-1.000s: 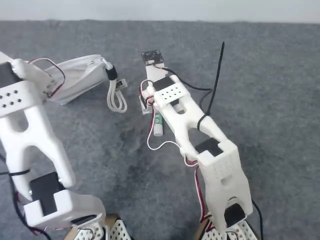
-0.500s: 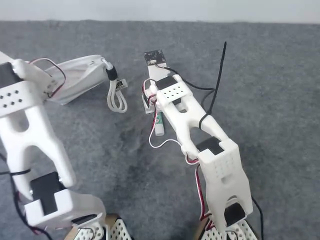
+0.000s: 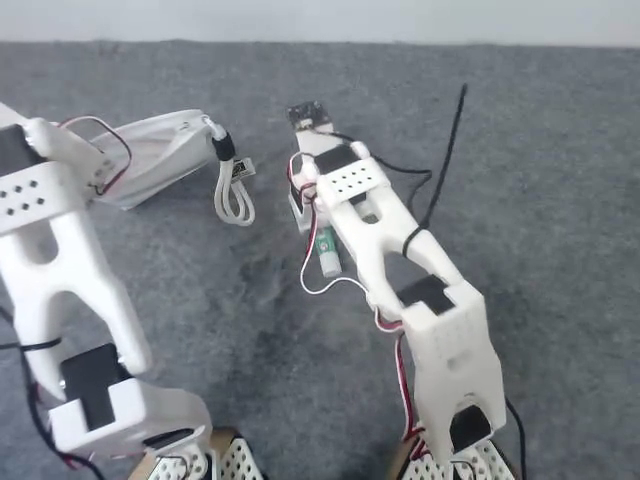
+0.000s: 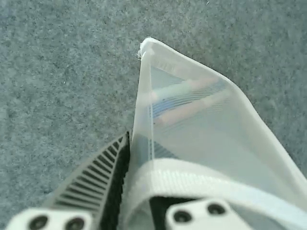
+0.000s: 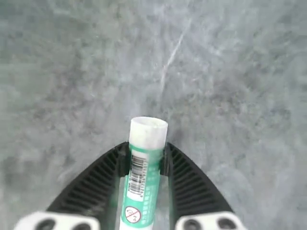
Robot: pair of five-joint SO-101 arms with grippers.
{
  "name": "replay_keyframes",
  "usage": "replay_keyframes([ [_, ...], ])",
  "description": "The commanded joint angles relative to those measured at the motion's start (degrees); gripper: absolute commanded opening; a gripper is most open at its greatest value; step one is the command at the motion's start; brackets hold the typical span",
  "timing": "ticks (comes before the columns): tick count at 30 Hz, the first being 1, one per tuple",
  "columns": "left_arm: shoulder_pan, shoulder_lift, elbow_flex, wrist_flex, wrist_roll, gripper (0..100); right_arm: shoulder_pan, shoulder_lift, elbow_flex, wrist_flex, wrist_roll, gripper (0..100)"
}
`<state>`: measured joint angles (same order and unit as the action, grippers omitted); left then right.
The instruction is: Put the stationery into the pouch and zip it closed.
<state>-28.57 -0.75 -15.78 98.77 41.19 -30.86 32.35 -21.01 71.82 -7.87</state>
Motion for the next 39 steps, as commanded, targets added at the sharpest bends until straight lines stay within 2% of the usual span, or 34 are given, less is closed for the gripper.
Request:
replay_keyframes([
  [1,3.43,-1.85,-3.03,0.79,0.62,1,0.04,-10.51,-3.25,4.18,0.88,0.6],
  [5,7.47,-1.76,-2.86,1.14,0.44,1,-0.48,-16.4,-2.99,7.87,0.88,0.6],
  [12,10.29,-2.37,-3.3,1.76,0.44,1,-0.22,-25.36,-2.9,13.58,0.88,0.6],
  [22,18.55,-12.84,1.1,1.14,0.26,1,-0.04,-38.64,-2.81,21.14,0.79,0.6],
  [27,22.77,-12.84,1.45,1.23,-2.64,1,-0.48,-45.41,-2.81,23.6,0.53,0.6],
  [33,25.58,-12.75,1.63,1.49,-3.96,1,-0.22,-53.32,-1.58,24.57,0.35,0.6],
  [39,25.58,-12.75,3.47,1.14,-4.57,1,-2.51,-63.6,4.92,21.41,0.26,0.6],
])
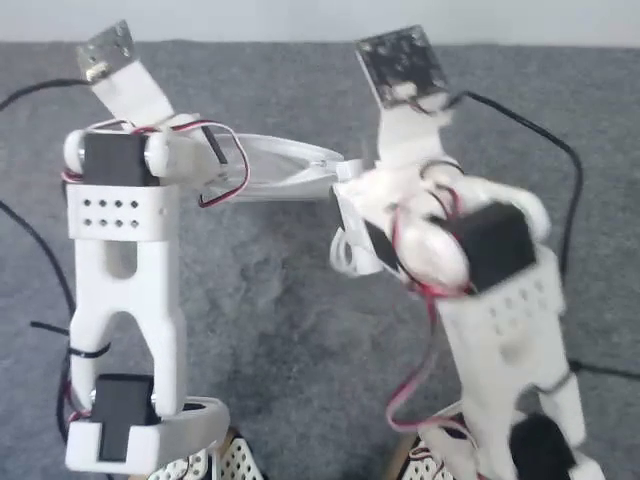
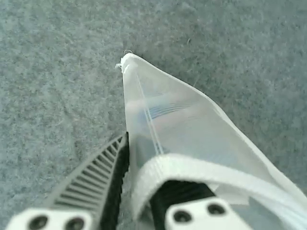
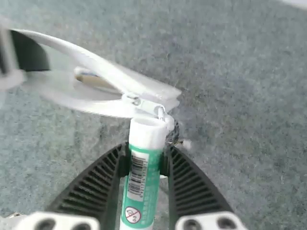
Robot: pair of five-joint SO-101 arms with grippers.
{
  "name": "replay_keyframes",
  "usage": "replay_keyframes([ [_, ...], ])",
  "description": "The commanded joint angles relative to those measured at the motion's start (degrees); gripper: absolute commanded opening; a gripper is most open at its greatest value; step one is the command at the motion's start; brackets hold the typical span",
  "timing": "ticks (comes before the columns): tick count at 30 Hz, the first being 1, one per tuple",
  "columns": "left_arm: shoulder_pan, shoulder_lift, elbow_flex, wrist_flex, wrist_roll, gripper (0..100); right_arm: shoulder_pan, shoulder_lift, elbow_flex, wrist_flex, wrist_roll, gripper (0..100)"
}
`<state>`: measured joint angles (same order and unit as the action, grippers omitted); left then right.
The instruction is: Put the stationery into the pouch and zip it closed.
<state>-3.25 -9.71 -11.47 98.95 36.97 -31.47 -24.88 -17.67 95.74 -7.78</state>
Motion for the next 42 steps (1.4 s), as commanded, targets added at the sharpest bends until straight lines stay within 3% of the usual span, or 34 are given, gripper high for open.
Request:
replay_keyframes([
  [1,0.26,-3.78,-0.84,0.97,-0.35,1,-2.33,-8.22,3.6,-4.0,0.18,0.6],
  [6,0.26,-3.78,-0.57,0.97,-0.35,1,-3.56,-16.66,18.37,-18.24,0.18,0.6],
  [14,-0.09,-3.69,-0.48,0.62,-0.35,1,-3.65,-32.48,47.3,-50.95,0.18,0.7],
  [22,-0.09,-3.69,1.98,-1.67,-0.35,1,-10.42,-41.8,67.87,-81.36,0.62,0.7],
  [27,-0.09,-3.78,2.15,-1.58,-0.35,1,-10.51,-40.31,73.14,-98.42,0.7,0.7],
  [37,-0.18,-3.78,2.24,-1.49,-0.35,1,-9.71,-24.75,73.49,-117.85,1.23,0.7],
  [42,-0.18,-3.78,2.24,-1.49,-0.35,1,-7.34,-16.84,73.58,-124.88,8.0,0.7],
])
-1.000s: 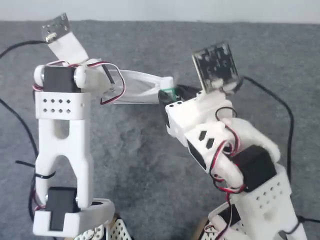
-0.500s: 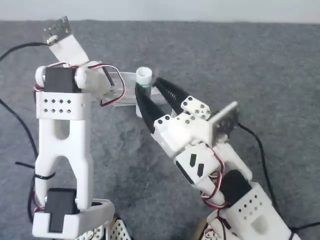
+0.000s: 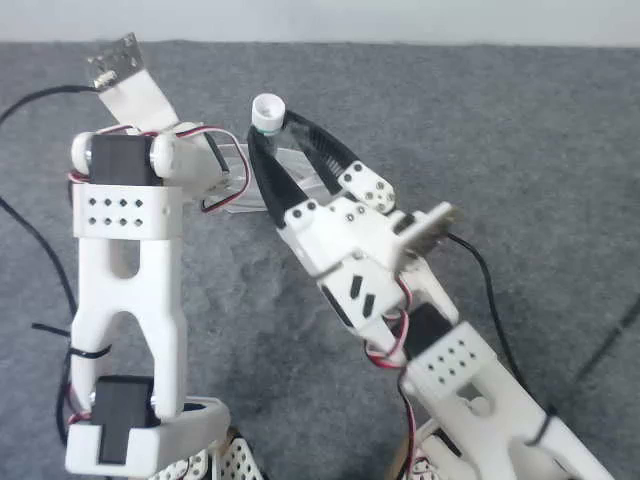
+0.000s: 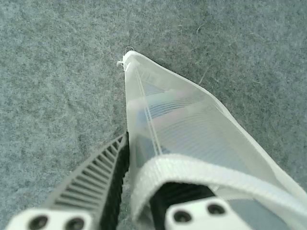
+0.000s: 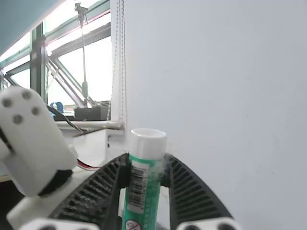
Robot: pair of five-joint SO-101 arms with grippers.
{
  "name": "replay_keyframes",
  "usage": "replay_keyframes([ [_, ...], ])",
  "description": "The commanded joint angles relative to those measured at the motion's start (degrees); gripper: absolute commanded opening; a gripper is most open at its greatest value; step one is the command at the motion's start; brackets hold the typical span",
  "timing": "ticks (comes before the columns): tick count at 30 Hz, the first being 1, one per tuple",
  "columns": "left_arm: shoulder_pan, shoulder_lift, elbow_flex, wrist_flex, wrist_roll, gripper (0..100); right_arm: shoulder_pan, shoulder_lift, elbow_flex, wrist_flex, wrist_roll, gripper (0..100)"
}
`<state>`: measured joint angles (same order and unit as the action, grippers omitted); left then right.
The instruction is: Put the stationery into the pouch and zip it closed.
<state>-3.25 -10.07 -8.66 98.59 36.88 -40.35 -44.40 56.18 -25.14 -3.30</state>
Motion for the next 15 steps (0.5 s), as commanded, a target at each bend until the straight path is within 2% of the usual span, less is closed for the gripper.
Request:
replay_keyframes([
  [1,-0.18,-3.43,-0.57,-1.14,-0.26,1,1.63,3.65,-0.18,-4.44,4.31,0.7],
  [5,-0.18,-3.43,-0.57,-1.05,-0.26,1,1.63,6.99,0.0,-4.35,6.95,0.7],
  [12,-0.18,-3.43,-0.48,-1.05,-0.26,1,1.54,8.13,3.6,-4.35,20.13,0.6],
  [15,-0.18,-3.43,-0.48,-1.05,-0.26,1,1.54,8.13,4.4,-4.35,23.38,1.0],
])
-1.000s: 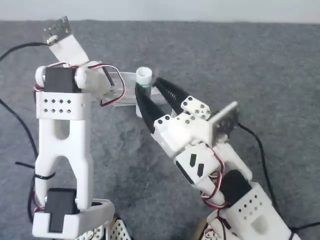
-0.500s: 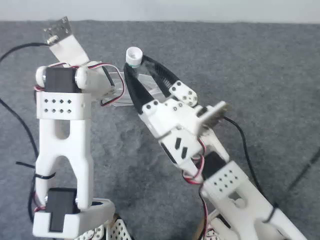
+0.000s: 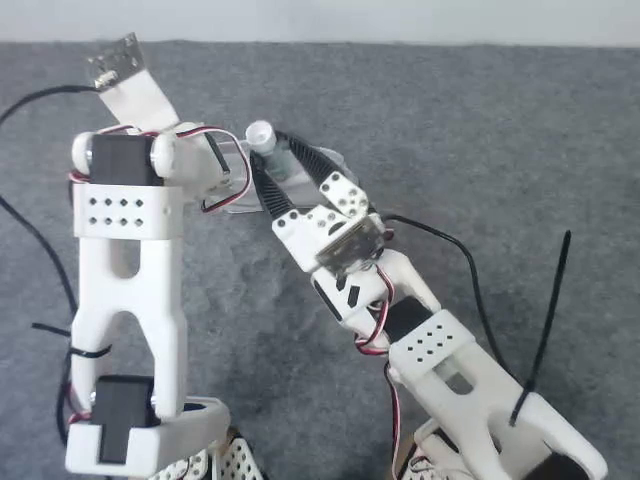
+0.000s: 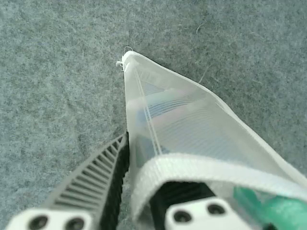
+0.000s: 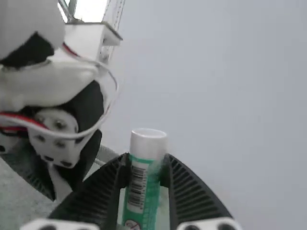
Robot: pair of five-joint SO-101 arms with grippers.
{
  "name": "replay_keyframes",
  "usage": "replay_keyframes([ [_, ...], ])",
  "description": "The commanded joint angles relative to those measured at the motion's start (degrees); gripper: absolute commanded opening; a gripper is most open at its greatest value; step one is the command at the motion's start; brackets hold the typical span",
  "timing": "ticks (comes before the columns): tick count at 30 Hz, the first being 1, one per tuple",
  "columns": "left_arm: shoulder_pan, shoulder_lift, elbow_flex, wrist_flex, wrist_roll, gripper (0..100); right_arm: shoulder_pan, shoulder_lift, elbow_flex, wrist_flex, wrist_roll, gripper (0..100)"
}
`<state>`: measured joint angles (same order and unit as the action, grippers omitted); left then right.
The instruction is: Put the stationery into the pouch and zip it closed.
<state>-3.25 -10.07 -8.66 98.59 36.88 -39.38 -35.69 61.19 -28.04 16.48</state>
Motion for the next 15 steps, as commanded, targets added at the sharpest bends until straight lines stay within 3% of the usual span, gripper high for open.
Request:
replay_keyframes([
  [1,-0.18,-3.43,-0.48,-1.05,-0.26,1,0.57,-0.57,-0.53,-1.45,3.87,1.1],
  [3,-0.18,-3.43,-0.48,-1.05,-0.26,1,0.66,-0.57,-0.35,-1.36,4.13,2.5],
  [9,-0.18,-3.43,-0.22,-1.14,-0.26,1,0.57,-0.57,1.67,-1.36,3.87,19.6],
  [15,-0.18,-3.43,0.13,-1.41,-0.26,1,0.48,-0.66,2.11,-1.36,3.87,20.6],
])
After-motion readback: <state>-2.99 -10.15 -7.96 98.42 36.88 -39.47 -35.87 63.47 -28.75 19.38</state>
